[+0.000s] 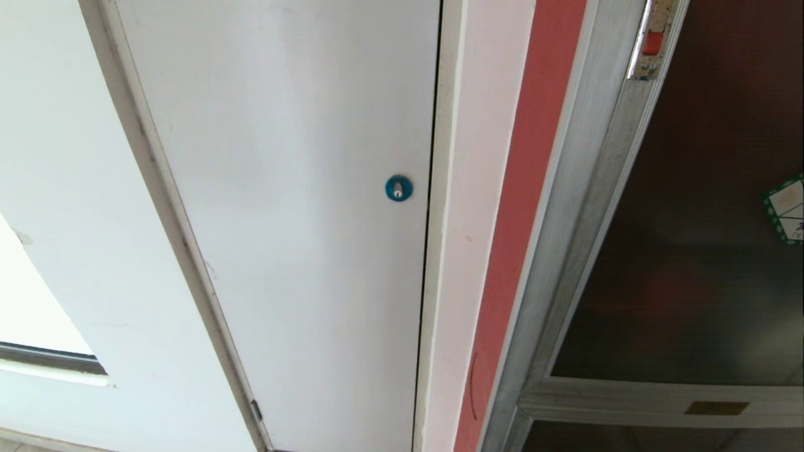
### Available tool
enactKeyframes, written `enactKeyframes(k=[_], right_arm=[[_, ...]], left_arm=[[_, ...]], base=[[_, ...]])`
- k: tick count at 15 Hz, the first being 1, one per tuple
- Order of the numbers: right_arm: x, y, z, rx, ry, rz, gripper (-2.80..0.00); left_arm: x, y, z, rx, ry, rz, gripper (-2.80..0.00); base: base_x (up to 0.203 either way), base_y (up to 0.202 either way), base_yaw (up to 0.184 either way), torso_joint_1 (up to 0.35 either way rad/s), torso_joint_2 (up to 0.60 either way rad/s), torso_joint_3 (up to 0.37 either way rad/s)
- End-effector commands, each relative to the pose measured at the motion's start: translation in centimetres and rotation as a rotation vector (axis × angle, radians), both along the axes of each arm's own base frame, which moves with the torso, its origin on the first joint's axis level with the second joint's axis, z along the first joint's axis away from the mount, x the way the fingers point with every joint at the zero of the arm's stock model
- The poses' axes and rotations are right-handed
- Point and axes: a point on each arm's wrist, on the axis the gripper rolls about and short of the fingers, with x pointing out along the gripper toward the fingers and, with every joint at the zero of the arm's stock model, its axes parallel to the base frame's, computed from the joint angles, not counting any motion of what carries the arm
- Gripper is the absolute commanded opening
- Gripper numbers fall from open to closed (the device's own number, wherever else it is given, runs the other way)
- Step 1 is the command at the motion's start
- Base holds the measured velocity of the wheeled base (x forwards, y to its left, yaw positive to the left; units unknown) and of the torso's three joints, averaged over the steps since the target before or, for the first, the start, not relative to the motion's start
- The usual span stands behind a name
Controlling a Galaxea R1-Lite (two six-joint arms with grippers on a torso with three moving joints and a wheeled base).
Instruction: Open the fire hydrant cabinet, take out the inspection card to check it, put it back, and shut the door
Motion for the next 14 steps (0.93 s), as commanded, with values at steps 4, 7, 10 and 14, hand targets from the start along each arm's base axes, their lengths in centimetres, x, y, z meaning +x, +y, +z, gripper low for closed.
enactKeyframes(k=[4, 7, 10, 14], right_arm=[[-0.01, 0.0, -0.01, -0.007, -0.001, 0.0, -2.8], [-0.01, 0.0, -0.01, -0.007, -0.001, 0.0, -2.8], [-0.02, 0.0, 0.03, -0.004, -0.002, 0.001, -2.8], [-0.03, 0.0, 0.01, 0.017, 0.0, 0.001, -2.8]], left_arm=[[0.06, 0.0, -0.18, 0.0, 0.007, 0.0, -2.8], [0.06, 0.0, -0.16, 0.0, 0.007, 0.0, -2.8], [0.06, 0.0, -0.16, 0.0, 0.007, 0.0, -2.8], [0.06, 0.0, -0.16, 0.0, 0.007, 0.0, -2.8]], base=[[0.0, 0.0, 0.0, 0.0, 0.0, 0.0], [0.0, 0.0, 0.0, 0.0, 0.0, 0.0], [0.0, 0.0, 0.0, 0.0, 0.0, 0.0], [0.0, 0.0, 0.0, 0.0, 0.0, 0.0]])
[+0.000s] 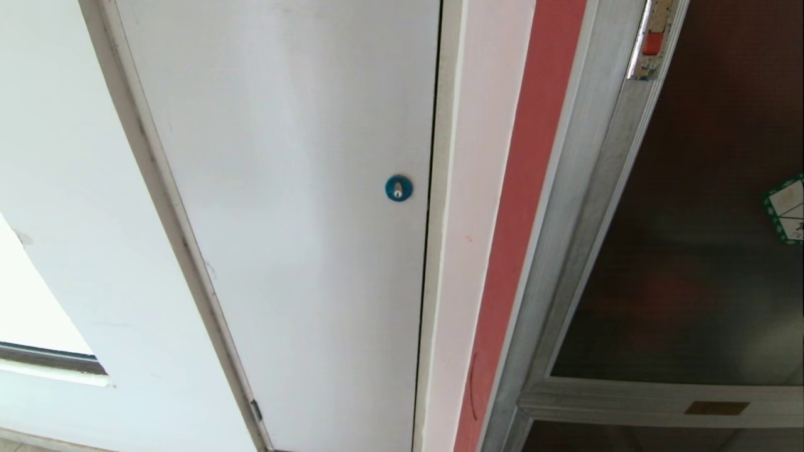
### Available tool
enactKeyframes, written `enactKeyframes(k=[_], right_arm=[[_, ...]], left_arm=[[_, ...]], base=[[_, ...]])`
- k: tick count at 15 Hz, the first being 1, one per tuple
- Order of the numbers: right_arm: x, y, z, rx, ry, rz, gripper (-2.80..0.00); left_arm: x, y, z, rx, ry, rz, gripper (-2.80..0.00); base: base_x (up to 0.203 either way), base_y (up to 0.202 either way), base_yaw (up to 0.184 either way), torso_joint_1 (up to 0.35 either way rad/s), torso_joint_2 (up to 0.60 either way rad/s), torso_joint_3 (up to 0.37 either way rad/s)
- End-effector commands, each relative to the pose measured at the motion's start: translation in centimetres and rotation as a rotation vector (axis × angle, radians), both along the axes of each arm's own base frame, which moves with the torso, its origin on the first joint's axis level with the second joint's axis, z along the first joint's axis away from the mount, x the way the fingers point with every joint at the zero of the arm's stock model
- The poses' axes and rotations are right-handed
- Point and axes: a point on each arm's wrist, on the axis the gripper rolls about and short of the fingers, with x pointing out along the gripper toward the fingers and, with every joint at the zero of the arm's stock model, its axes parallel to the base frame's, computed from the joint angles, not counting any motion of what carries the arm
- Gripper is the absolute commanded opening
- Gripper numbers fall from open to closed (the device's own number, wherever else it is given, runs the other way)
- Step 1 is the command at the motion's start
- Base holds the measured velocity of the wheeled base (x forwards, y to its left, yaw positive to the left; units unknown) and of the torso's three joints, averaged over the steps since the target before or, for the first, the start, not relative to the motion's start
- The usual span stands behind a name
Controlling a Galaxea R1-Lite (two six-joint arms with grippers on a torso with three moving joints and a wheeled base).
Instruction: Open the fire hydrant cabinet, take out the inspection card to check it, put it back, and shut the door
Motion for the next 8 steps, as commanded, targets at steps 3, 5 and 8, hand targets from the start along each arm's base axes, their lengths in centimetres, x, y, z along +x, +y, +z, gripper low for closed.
enactKeyframes(k=[3, 5, 8], right_arm=[[0.0, 0.0, 0.0, 0.003, 0.0, 0.0, -2.8], [0.0, 0.0, 0.0, 0.001, 0.003, -0.002, -2.8], [-0.4, 0.0, 1.0, 0.001, -0.017, -0.001, -2.8]], left_arm=[[0.0, 0.0, -0.2, 0.0, 0.006, 0.0, -2.8], [0.1, 0.0, -0.2, 0.0, 0.007, 0.0, -2.8], [0.1, 0.0, -0.2, 0.0, 0.007, 0.0, -2.8]], base=[[0.0, 0.0, 0.0, 0.0, 0.0, 0.0], [0.0, 0.0, 0.0, 0.0, 0.0, 0.0], [0.0, 0.0, 0.0, 0.0, 0.0, 0.0]])
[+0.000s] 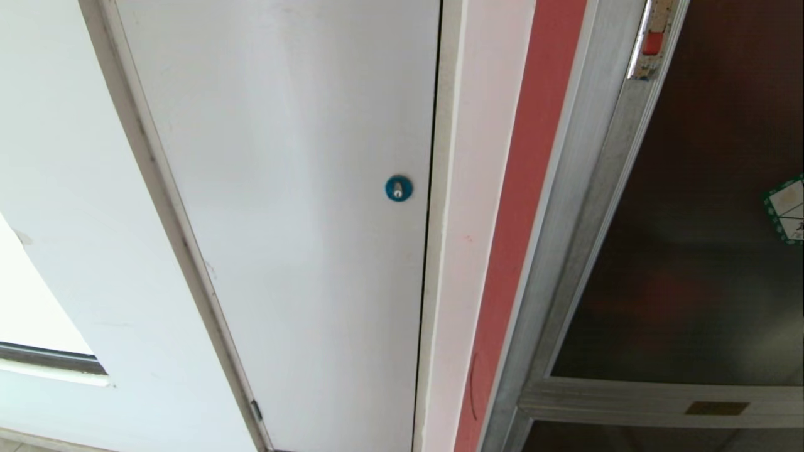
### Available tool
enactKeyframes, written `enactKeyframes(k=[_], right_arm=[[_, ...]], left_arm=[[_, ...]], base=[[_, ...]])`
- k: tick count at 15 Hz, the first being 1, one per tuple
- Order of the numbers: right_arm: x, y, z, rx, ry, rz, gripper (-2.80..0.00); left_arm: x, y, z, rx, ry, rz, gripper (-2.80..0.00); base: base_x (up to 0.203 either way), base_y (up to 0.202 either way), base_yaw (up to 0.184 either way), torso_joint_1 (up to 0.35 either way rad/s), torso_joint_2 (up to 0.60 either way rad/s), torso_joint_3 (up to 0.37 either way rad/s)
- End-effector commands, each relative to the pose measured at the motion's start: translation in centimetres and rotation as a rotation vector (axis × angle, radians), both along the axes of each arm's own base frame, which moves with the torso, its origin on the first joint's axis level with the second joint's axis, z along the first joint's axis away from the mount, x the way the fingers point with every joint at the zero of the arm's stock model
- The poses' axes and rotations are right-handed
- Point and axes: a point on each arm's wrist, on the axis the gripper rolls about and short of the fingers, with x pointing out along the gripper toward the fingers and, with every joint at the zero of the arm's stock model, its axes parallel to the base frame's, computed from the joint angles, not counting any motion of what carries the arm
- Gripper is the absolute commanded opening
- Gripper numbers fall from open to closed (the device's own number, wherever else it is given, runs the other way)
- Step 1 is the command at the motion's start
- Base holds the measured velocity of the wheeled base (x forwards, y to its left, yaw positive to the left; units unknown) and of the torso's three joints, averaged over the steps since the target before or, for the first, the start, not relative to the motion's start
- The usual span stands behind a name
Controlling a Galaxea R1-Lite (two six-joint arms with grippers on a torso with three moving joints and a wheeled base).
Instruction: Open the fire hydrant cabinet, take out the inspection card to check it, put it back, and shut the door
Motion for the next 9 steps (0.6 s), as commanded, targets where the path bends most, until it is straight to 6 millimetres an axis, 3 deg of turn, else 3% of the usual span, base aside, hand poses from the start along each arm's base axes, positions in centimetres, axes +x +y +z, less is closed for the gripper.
enactKeyframes(k=[1, 6, 9], right_arm=[[-0.3, 0.0, 0.9, -0.001, -0.02, 0.002, -2.8], [-0.2, 0.2, 5.8, 0.002, 0.025, 0.093, -2.8], [1.3, 0.5, 10.5, 0.008, 0.047, 0.215, -2.8]], left_arm=[[0.1, 0.0, -0.2, 0.0, 0.007, 0.0, -2.8], [0.0, 0.0, -0.2, 0.0, 0.005, 0.0, -2.8], [0.0, 0.0, -0.2, 0.0, 0.005, 0.0, -2.8]], base=[[0.0, 0.0, 0.0, 0.0, 0.0, 0.0], [0.0, 0.0, 0.0, 0.0, 0.0, 0.0], [0.0, 0.0, 0.0, 0.0, 0.0, 0.0]])
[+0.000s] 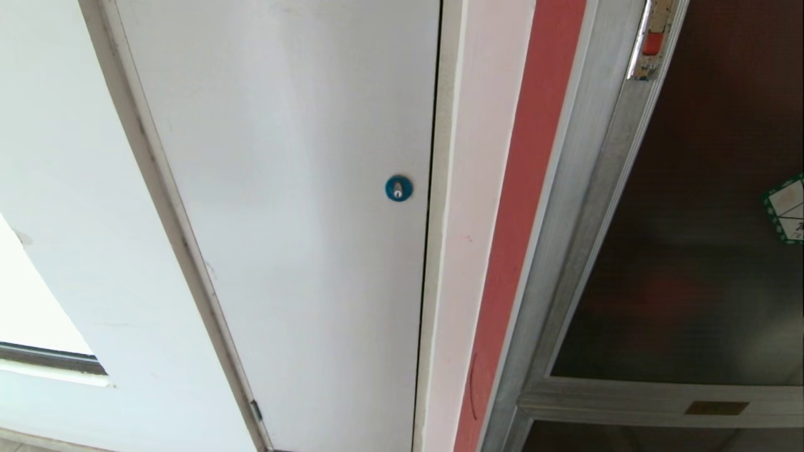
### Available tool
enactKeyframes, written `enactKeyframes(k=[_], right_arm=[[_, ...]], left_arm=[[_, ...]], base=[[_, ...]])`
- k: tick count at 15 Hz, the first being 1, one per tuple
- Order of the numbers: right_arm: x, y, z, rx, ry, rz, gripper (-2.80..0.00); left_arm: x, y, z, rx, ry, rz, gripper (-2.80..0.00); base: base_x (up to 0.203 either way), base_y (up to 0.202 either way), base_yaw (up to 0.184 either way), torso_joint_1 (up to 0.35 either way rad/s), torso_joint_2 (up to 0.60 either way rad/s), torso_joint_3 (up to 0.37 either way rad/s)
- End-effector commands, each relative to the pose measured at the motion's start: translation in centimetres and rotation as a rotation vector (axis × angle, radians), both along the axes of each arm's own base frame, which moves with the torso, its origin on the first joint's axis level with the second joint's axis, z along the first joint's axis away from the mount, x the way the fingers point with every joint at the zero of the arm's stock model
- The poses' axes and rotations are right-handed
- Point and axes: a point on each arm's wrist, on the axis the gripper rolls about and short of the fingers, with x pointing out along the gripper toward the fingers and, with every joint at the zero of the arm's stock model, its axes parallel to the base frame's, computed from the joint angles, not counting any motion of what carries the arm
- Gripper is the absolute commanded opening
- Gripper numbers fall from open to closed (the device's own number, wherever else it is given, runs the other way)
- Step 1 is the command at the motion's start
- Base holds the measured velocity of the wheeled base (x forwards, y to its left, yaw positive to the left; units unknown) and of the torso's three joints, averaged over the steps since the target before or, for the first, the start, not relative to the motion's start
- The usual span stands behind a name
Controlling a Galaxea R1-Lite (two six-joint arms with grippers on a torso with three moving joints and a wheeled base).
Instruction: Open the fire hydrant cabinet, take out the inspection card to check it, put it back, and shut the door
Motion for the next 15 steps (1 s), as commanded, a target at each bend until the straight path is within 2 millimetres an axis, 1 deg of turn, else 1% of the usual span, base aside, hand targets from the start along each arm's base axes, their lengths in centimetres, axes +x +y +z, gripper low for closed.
enactKeyframes(k=[1, 3, 6, 9, 11, 13, 15], right_arm=[[2.2, 0.1, 2.9, 0.002, 0.067, 0.061, -2.8], [4.2, 0.3, 6.2, 0.007, 0.082, 0.169, -2.8], [8.1, 0.6, 10.2, 0.019, 0.118, 0.341, -2.8], [12.4, 1.0, 13.1, 0.032, 0.145, 0.492, -2.8], [15.2, 1.7, 15.0, 0.043, 0.151, 0.564, -2.8], [17.7, 2.4, 17.0, 0.063, 0.142, 0.598, -2.8], [19.6, 3.1, 18.6, 0.072, 0.125, 0.576, -2.8]], left_arm=[[0.1, 0.0, -0.2, 0.0, 0.007, 0.0, -2.8], [0.1, 0.0, -0.2, 0.0, 0.007, 0.0, -2.8], [0.1, 0.0, -0.2, 0.0, 0.007, 0.0, -2.8], [0.0, 0.0, -0.2, 0.0, 0.006, 0.0, -2.8], [0.0, 0.0, -0.2, 0.0, 0.006, 0.0, -2.8], [0.1, 0.0, -0.2, 0.0, 0.006, 0.0, -2.8], [0.1, 0.0, -0.2, 0.0, 0.007, 0.0, -2.8]], base=[[0.0, 0.0, 0.0, 0.0, 0.0, 0.0], [0.0, 0.0, 0.0, 0.0, 0.0, 0.0], [0.0, 0.0, 0.0, 0.0, 0.0, 0.0], [0.0, 0.0, 0.0, 0.0, 0.0, 0.0], [0.0, 0.0, 0.0, 0.0, 0.0, 0.0], [0.0, 0.0, 0.0, 0.0, 0.0, 0.0], [0.0, 0.0, 0.0, 0.0, 0.0, 0.0]])
